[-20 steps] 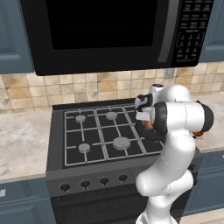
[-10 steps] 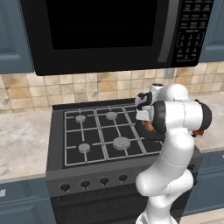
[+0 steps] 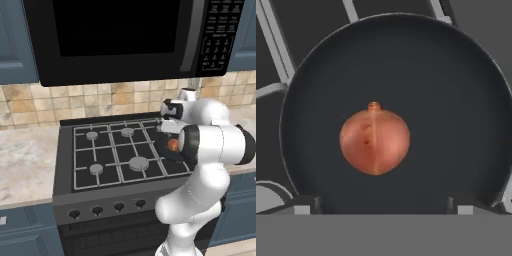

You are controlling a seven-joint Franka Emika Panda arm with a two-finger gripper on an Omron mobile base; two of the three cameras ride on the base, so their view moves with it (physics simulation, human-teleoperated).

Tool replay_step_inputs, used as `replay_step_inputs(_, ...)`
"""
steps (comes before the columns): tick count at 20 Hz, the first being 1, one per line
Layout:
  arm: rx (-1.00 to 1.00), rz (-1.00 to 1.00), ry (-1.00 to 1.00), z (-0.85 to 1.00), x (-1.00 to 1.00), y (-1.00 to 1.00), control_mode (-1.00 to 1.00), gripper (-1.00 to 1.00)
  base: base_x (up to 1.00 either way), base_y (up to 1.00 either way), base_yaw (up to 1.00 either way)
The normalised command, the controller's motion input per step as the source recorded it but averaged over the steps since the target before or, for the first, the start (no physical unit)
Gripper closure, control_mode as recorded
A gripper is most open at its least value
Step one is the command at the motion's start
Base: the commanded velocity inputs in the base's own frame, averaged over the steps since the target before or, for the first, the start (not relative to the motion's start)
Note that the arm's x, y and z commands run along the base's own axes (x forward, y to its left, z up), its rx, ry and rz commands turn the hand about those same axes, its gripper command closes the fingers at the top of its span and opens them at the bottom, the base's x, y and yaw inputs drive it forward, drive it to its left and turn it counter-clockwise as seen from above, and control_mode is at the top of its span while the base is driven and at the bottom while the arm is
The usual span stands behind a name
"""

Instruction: Place the pan on the front right burner on the stove. Then place the tomato and the onion in the pan and turn on the front right burner.

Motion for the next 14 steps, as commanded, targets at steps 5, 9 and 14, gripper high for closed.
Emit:
replay_step_inputs(5, 0.0, -0.02, -0.02, 0.38, -0.28, -0.56, -1.0, -1.0, 0.0, 0.0, 0.0)
replay_step_inputs(9, 0.0, -0.02, 0.0, 0.01, 0.0, -0.73, -1.0, -1.0, 0.0, 0.0, 0.0)
replay_step_inputs(14, 0.0, -0.02, 0.0, 0.0, 0.0, -0.76, -1.0, -1.0, 0.0, 0.0, 0.0)
